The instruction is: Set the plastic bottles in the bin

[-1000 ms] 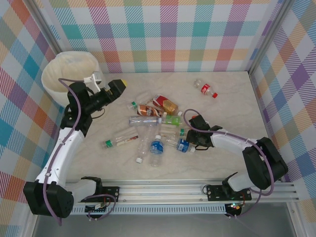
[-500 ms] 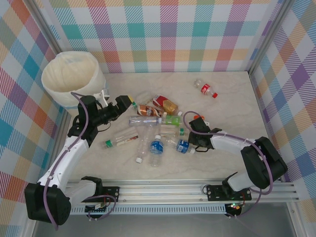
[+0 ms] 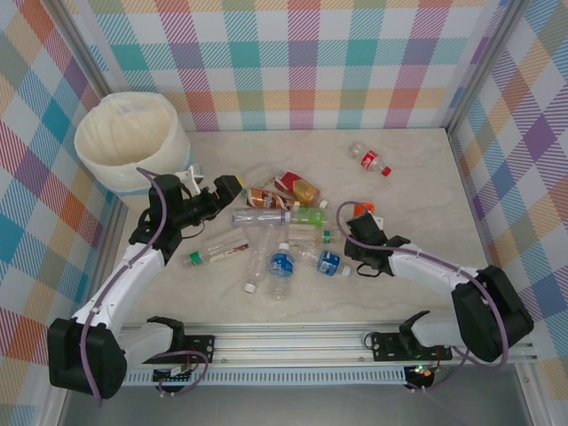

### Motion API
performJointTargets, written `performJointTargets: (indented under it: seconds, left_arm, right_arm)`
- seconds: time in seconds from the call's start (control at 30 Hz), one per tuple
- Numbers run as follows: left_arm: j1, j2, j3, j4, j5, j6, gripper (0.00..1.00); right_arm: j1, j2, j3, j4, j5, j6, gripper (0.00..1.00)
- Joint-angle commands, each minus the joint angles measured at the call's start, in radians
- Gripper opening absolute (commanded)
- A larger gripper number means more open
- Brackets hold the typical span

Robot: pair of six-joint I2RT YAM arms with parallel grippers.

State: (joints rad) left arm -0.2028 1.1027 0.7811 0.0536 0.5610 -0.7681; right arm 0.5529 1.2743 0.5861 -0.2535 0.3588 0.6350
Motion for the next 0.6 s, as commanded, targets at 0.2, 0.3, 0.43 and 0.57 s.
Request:
performJointTargets:
  seconds: [0.2,0.3,0.43,0.57]
  left_arm:
    - [-0.036,0.069,-0.008,0.095,0.052,-0.008,1.00]
    - [-0.044,0.093,-0.007,0.114,0.071,-0.004,1.00]
    - [-0.065,0.139,0.007,0.167,0.129,0.002,1.00]
    - [-0.105,0.192,0.033,0.202,0.163,0.019,1.00]
  right_arm:
    - [0.036,-0.236,-0.123,0.325,-0.173,-0.089,0.00]
    - [0.039,-0.271,-0.144,0.429,-0.281,-0.094,0.00]
    - [0.049,-0.229,-0.119,0.540,-0.489,-0.091,0.00]
    - [0.078,-0.140,-0.068,0.605,-0.588,-0.071,0.00]
